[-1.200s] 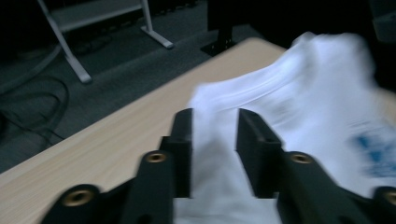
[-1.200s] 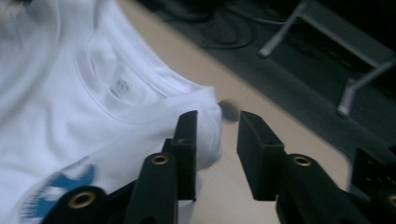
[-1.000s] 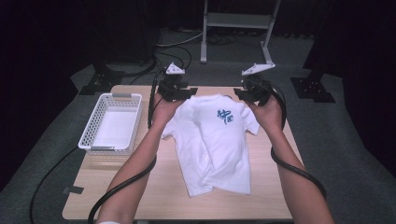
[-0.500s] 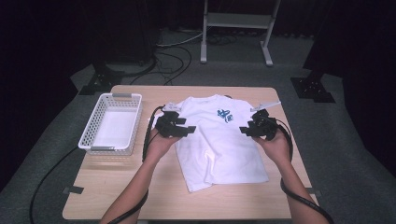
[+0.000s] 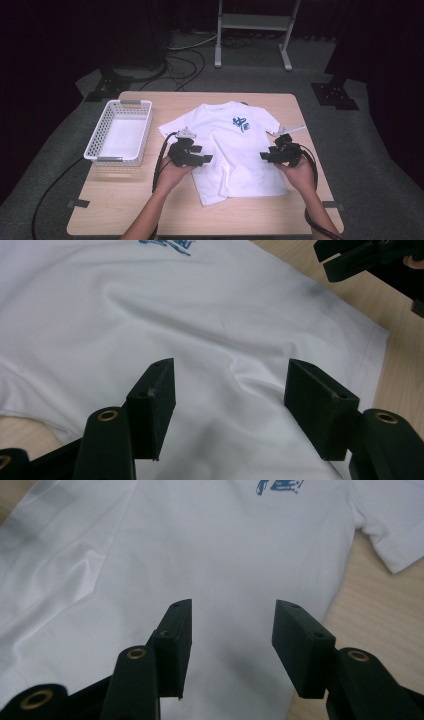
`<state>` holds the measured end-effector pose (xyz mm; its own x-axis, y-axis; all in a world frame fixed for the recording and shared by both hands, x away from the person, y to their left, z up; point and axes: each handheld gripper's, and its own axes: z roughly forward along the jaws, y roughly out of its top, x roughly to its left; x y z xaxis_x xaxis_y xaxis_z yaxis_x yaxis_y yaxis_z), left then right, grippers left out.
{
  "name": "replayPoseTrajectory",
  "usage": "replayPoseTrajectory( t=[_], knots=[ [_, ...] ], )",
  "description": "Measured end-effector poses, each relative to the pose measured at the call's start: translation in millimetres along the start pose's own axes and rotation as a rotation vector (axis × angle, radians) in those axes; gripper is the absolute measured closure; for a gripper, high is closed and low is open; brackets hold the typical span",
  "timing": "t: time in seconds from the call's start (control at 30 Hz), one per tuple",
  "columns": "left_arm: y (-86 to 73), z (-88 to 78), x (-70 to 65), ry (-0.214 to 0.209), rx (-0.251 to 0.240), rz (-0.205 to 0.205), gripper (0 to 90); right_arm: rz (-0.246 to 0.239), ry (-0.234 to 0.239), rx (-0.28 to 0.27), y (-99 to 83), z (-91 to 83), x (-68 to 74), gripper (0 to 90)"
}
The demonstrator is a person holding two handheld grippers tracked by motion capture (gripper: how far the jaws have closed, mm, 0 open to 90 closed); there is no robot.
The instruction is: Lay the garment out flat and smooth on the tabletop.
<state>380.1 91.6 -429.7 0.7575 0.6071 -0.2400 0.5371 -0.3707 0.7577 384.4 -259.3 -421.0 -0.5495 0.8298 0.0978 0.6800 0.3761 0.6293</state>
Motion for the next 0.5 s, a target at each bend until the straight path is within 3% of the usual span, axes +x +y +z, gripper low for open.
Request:
replayPoseTrajectory(
  t=[0.5],
  knots=[
    [-39.0,-1.6,-26.3,-0.089,0.081,-0.012,36.7,0.033,0.027,0.033,-36.2,4.7,5.9,49.3]
  ],
)
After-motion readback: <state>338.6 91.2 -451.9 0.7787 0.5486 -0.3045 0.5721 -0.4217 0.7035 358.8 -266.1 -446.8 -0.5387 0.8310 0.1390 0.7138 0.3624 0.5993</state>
